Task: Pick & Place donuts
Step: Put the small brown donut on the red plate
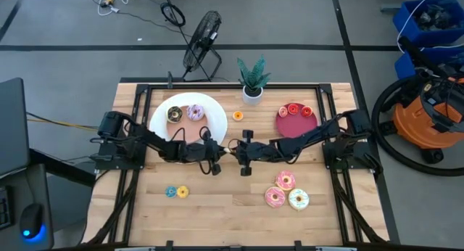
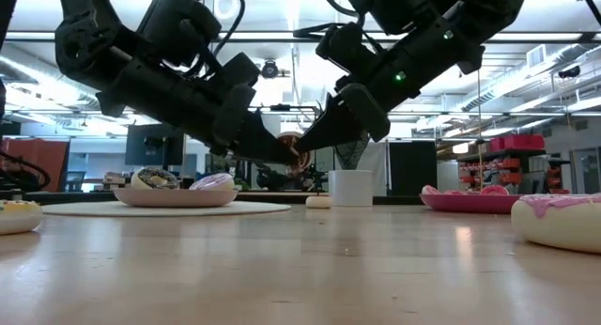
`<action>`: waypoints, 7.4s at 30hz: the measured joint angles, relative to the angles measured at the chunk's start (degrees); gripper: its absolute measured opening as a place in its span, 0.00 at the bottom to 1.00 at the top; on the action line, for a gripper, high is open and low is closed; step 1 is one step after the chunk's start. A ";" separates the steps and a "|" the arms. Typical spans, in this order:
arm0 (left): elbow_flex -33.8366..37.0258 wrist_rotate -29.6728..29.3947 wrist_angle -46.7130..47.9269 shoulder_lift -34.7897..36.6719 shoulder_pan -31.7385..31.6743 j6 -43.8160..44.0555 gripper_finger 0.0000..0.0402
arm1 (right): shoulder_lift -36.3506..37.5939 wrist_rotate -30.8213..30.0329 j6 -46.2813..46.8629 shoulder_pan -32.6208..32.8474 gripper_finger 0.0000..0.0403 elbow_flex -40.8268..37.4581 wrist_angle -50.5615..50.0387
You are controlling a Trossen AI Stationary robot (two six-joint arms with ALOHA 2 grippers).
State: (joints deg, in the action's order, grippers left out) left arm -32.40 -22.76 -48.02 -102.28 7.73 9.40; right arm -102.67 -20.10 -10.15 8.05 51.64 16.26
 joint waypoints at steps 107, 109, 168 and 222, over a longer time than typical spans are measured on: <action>0.00 -2.96 0.25 0.00 4.02 -10.05 0.51 | 7.67 -16.05 -90.77 -20.68 0.31 -2.16 -51.73; 0.00 -2.96 0.25 0.00 4.02 -10.05 0.51 | 7.67 -16.08 -90.74 -20.68 0.38 -2.16 -51.23; 0.00 -2.80 0.25 0.00 4.02 -10.01 0.51 | 12.72 -17.86 -77.46 -20.82 0.53 -2.10 -50.72; 0.00 0.20 1.14 0.00 4.13 -15.81 0.51 | 18.92 11.54 -13.81 -32.36 0.01 -2.93 -61.03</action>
State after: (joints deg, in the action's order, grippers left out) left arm -32.40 -22.56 -46.89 -102.28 11.86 -6.41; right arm -83.75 -8.55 -23.96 -24.31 48.71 -44.77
